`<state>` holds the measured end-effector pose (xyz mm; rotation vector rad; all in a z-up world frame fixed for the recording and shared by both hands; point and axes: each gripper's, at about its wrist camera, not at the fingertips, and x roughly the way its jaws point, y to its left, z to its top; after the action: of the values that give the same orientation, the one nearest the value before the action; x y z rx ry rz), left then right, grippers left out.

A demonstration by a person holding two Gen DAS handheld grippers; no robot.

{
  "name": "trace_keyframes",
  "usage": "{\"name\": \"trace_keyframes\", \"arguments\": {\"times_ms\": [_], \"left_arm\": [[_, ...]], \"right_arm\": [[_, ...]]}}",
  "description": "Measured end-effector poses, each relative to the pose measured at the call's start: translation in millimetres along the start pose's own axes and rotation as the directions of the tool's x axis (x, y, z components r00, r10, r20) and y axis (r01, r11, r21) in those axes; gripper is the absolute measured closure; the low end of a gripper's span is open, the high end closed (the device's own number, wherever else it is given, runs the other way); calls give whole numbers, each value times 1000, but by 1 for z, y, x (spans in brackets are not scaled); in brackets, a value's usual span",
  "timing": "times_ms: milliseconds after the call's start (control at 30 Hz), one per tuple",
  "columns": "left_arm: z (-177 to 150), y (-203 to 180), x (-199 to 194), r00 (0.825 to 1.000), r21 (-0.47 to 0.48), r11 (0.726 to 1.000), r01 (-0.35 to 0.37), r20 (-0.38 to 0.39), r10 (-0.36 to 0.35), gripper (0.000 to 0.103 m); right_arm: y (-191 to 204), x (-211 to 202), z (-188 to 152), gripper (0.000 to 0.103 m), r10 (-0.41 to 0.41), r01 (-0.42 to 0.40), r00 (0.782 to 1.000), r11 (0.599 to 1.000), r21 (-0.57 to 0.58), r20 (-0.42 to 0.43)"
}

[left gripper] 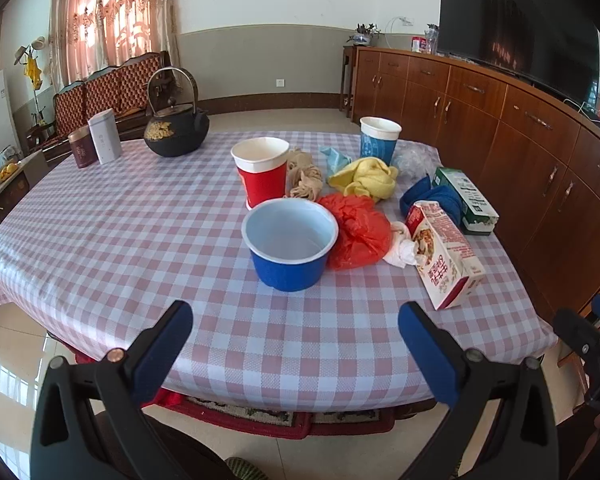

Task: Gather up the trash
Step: 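Grasp the blue plastic cup with the left tool while the right tool grasps the white milk carton, then carry the blue cup and white carton with both tools over the black bin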

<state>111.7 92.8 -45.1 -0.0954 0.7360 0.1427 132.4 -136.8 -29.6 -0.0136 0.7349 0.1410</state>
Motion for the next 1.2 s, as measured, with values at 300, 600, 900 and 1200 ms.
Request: {"name": "trace_keyframes", "arguments": {"times_ms": [300,600,900,1200], "left_arm": [[15,10,44,999,-35,999,-9,-31,8,0],[29,5,77,1000,-12,1000,-8,-28,8,0],[37,11,101,999,-21,1000,20,-32,-21,12],[35,14,108,998,-24,998,50,-33,-50,26]], "right_arm": [[19,50,18,0,19,-20,998,1000,-13,-57],[26,91,34,0,27,-27,995,1000,5,-93],[36,121,43,3,48,-48,993,999,1,-108],[43,148,46,49,103,-104,983,995,3,-154]]}}
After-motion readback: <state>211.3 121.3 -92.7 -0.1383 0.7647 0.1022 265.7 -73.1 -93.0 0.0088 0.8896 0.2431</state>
